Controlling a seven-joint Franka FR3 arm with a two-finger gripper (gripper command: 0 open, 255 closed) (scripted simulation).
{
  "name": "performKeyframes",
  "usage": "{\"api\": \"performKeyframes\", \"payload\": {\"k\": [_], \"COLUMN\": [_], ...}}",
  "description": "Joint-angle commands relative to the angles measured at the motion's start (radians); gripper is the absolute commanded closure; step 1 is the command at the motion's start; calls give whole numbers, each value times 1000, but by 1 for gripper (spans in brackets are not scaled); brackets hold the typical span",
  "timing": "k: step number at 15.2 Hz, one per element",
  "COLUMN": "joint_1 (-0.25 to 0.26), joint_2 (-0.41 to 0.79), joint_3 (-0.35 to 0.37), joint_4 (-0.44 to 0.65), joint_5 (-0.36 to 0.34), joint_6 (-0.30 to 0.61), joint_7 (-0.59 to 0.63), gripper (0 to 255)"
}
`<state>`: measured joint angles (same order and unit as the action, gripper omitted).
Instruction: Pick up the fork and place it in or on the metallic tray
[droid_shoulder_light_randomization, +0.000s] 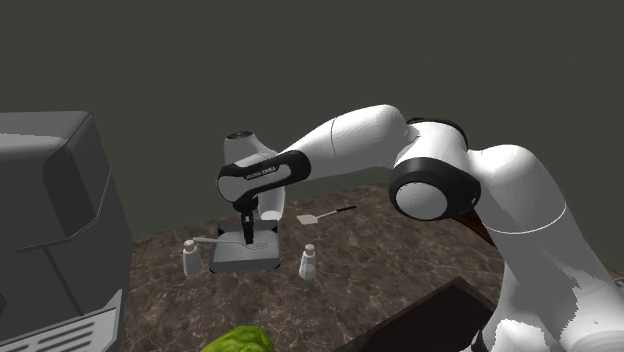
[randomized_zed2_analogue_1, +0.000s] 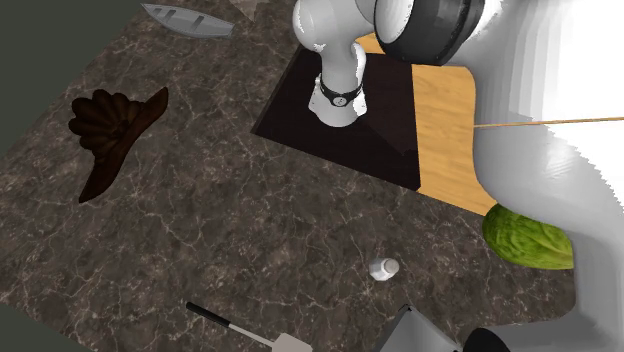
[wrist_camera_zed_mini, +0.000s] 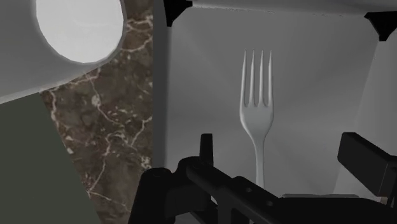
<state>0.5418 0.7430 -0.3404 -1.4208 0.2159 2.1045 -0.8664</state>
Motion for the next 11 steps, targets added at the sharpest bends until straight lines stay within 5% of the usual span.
{"api": "performKeyframes", "payload": {"k": [1,11], "joint_1": [3,6], "joint_2": [-24,-49], "joint_3": [-6,-12], "joint_4": [15,36], "joint_5": [-8,-16], "joint_6": [-38,-83], "joint_7": [4,10], "gripper": [0,0]}}
